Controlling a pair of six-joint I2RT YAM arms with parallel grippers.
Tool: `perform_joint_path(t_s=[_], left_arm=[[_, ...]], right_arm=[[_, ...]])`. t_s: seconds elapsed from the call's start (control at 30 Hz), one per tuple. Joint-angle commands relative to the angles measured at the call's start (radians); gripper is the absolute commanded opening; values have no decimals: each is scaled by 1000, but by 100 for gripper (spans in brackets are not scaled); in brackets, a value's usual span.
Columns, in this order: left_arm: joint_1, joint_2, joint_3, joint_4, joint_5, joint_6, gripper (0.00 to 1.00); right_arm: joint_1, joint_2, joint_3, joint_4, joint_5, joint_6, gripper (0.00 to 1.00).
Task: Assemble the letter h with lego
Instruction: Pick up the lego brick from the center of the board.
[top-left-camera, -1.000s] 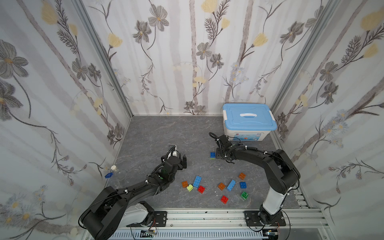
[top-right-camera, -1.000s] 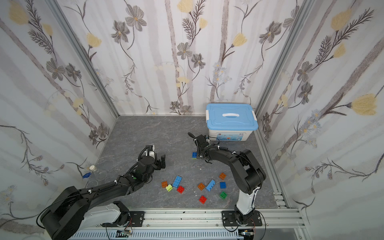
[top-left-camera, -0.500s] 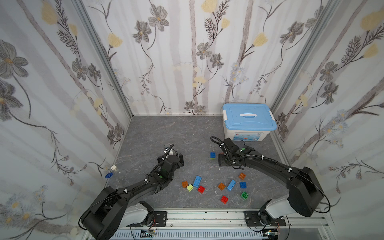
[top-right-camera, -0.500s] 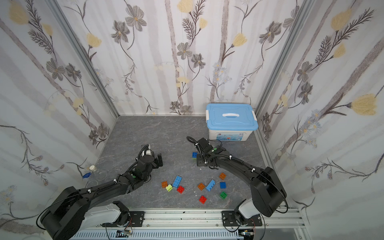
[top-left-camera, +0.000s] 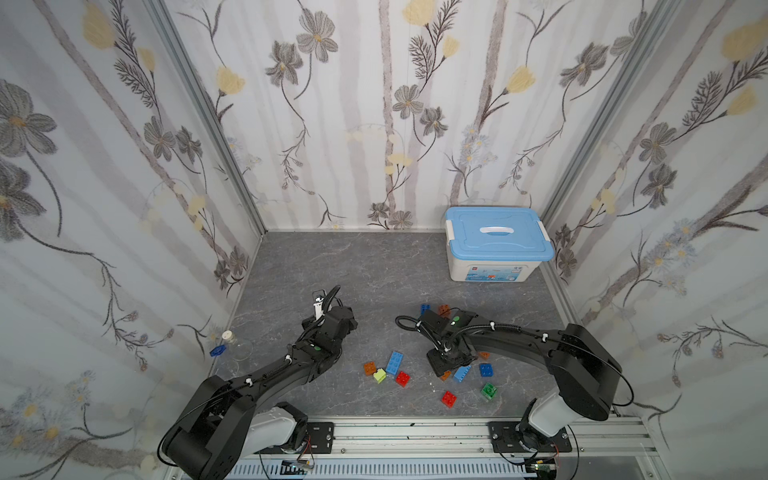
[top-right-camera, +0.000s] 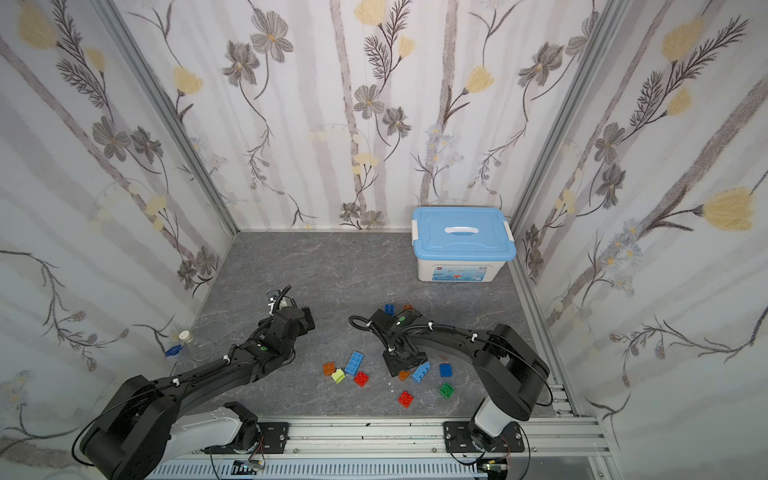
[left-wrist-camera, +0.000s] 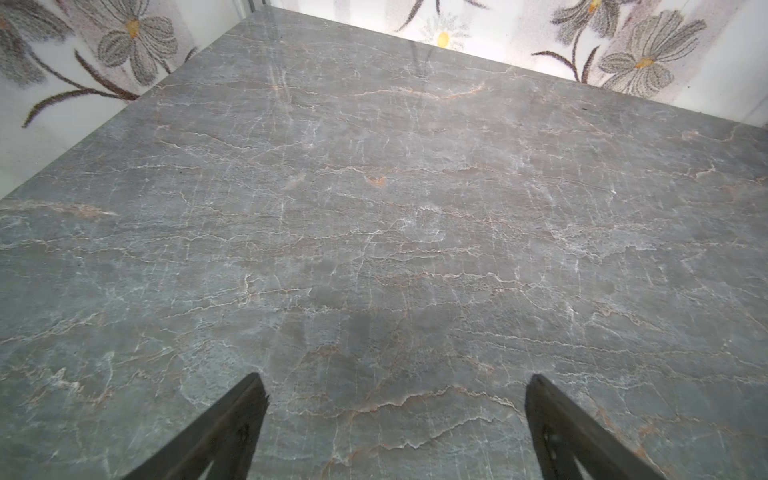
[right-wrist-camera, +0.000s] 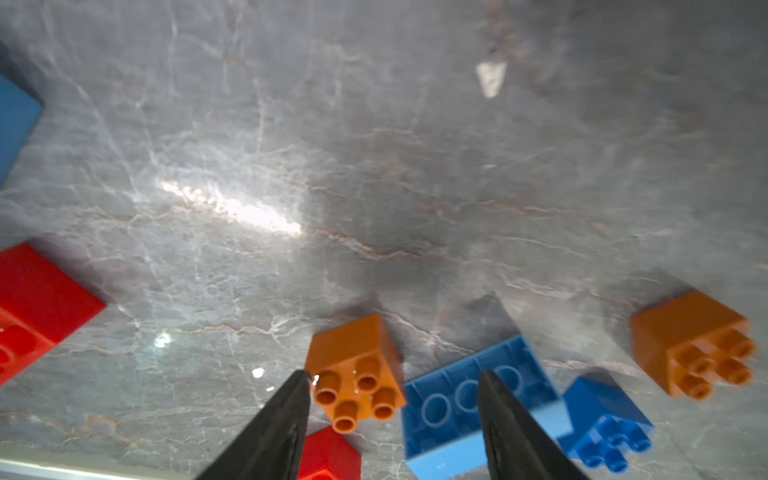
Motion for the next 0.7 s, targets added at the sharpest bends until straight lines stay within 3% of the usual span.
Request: perform_joint_path(t_s=[0.0,0.37,0.67], left_arm=[[6,-15,-11,-13,-38,-33,100],[13,-29,-13,-2,-5,-23,100],[15,-27,-20,3,1,-34,100]], right_arm=[[11,23,17,-18,-46,-41,61],[11,55,-2,-4,-40,-37,43],[9,56,46,49,-69,72,28]])
